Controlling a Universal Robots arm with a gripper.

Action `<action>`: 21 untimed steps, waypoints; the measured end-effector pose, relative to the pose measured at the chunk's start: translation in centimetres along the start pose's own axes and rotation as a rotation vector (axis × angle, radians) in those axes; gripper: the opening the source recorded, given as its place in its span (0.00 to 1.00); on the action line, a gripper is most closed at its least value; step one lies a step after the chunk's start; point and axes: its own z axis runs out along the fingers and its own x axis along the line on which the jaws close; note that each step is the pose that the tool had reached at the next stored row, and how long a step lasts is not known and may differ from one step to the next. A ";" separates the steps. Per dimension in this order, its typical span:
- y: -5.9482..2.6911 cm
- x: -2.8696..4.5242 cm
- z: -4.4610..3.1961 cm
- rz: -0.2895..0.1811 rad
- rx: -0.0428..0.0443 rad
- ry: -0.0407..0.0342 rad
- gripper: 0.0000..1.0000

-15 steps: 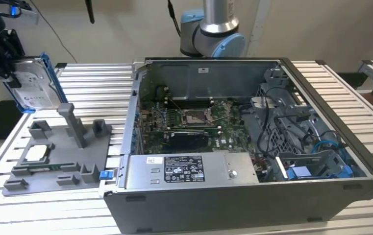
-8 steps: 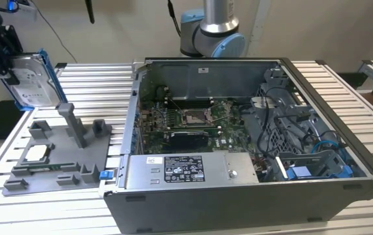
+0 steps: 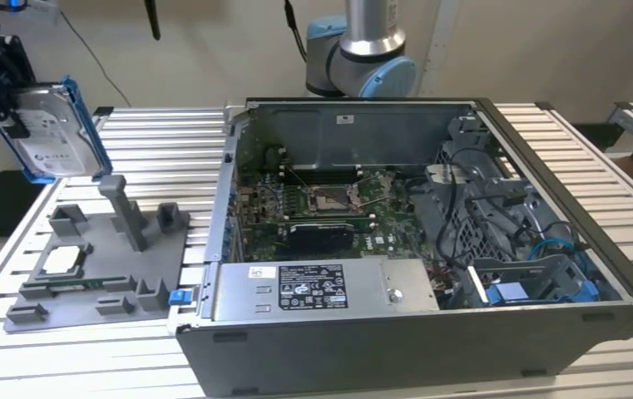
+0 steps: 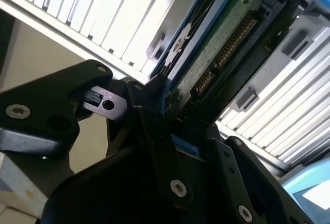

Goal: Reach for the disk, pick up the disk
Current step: 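Pick up the disk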

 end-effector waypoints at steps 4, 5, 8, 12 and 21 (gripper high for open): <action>0.01 -0.04 -0.44 0.000 -0.0001 0.0000 0.00; 0.01 -0.05 -0.54 0.000 -0.0001 0.0001 0.00; 0.02 -0.07 -0.81 0.000 0.0000 0.0000 0.00; 0.02 -0.11 -1.25 0.000 -0.0001 0.0001 0.00; 0.05 -0.22 -2.37 0.000 -0.0001 0.0000 0.00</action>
